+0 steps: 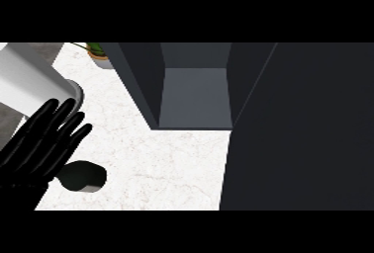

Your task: Pick up the wine, place it into the cabinet and close the cabinet

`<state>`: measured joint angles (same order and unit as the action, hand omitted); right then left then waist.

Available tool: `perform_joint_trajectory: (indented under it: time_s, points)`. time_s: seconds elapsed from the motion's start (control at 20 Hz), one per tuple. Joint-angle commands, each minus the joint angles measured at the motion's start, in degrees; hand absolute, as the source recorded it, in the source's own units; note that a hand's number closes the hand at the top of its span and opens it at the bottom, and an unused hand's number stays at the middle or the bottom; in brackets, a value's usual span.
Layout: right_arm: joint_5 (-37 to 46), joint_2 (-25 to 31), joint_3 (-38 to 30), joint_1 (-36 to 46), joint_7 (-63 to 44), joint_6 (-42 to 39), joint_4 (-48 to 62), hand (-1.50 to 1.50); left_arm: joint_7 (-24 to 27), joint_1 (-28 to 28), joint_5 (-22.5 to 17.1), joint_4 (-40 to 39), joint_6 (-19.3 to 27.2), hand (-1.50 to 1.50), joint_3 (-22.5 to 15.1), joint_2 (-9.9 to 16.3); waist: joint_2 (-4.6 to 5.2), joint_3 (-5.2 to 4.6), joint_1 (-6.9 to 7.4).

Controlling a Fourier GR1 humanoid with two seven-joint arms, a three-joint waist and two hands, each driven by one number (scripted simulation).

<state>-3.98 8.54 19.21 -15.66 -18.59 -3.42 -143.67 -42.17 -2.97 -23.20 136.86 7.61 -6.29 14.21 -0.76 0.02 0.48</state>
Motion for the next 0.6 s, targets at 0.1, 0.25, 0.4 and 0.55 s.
perform_joint_trajectory:
  time_s: [0.1, 0.25, 0.4, 0.55]
  points:
    - [-0.39, 1.00, 0.09, -0.69, -6.32, 1.73, -10.59, -1.50, -2.90, 1.75, -3.35, 13.84, 0.31, -1.50, 5.95, 2.76, -0.07, -0.11, 0.48]
    - [-2.00, 1.81, -0.19, -2.02, -5.48, 1.01, -10.69, -1.50, -2.16, 0.33, -4.51, 10.80, -0.87, -1.50, 8.97, 3.08, 0.18, -0.06, -0.18]
    - [0.56, 0.84, 2.32, -1.72, -5.06, 2.20, -10.11, -1.50, -3.26, 1.27, -7.79, 10.44, -2.48, -1.50, 14.38, 4.75, 0.15, -0.11, 0.12]
    - [-1.51, 1.51, 0.05, 2.33, -9.08, 3.02, -11.36, -1.50, -0.85, -0.02, -8.72, 6.51, -5.59, -1.50, 17.65, 5.33, 0.32, -0.14, 0.10]
